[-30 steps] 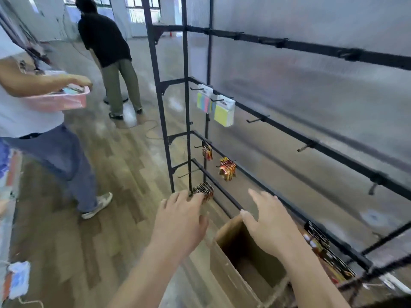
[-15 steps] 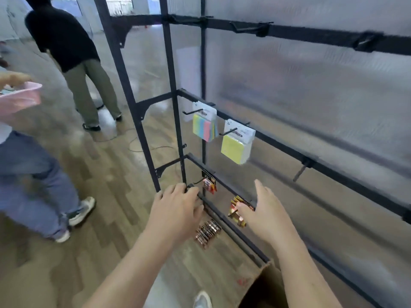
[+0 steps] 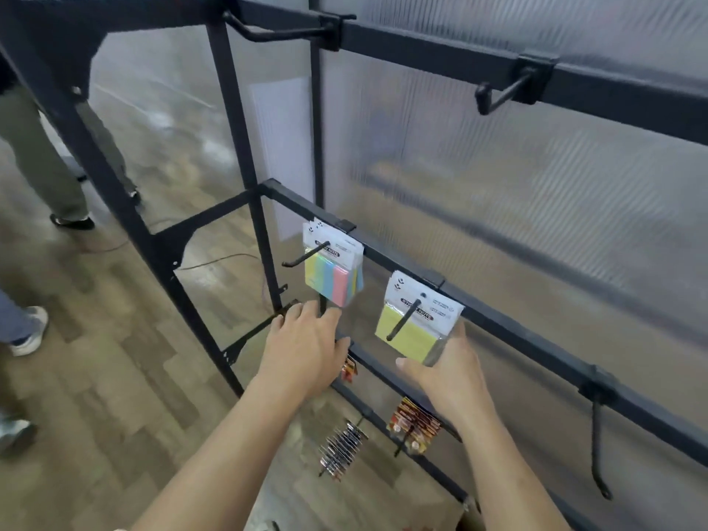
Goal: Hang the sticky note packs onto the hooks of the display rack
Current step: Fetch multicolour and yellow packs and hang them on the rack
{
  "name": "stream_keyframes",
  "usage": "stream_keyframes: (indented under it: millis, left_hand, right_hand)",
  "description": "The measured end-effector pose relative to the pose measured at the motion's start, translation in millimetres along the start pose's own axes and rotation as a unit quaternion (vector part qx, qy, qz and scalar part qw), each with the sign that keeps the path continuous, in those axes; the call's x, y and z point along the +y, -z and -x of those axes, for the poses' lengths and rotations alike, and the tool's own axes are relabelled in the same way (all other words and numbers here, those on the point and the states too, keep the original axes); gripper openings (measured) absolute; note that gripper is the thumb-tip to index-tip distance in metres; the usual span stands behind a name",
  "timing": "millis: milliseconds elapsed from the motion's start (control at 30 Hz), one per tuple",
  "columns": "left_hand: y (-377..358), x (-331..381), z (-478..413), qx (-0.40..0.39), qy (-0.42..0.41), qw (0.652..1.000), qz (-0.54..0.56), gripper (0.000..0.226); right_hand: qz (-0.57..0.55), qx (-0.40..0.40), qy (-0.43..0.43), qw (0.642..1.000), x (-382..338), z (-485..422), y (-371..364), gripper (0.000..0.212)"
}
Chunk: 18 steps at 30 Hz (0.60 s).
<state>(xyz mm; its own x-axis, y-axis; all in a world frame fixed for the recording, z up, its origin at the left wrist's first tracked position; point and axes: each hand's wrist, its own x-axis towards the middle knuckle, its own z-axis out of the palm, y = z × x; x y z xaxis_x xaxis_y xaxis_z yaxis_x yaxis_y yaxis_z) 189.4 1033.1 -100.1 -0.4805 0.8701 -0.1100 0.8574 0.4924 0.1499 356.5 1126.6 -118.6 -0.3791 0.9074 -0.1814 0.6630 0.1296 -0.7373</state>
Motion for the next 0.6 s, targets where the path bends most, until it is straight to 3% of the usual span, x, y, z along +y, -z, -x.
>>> stream_keyframes:
  millis: [200,433,533,600]
  left_hand:
    - [-2.3,-27.8,-35.6,-0.001,-0.021,1.0,0.021,0.048]
    - [4.4,-53.7,-69.8,0.019,-0.001,0.994,0.104,0.056]
    - [6.1,-64.0,-83.7,0.029,-0.014,0.978,0.207,0.061]
    - [13.2,-69.2,-91.6,0.009,-0.038,0.938,0.344,0.058]
  right_hand:
    - [-0.056,0.043,-0.039,0.997,-9.9,-6.1,-8.5,0.038]
    - [-0.114,0.079,-0.069,0.988,-15.4,-4.9,-23.2,0.039]
    - [-0.125,0.095,-0.079,0.984,-17.2,-2.3,-27.9,0.045]
    - [-0.122,0.099,-0.088,0.984,-18.5,0.0,-29.9,0.045]
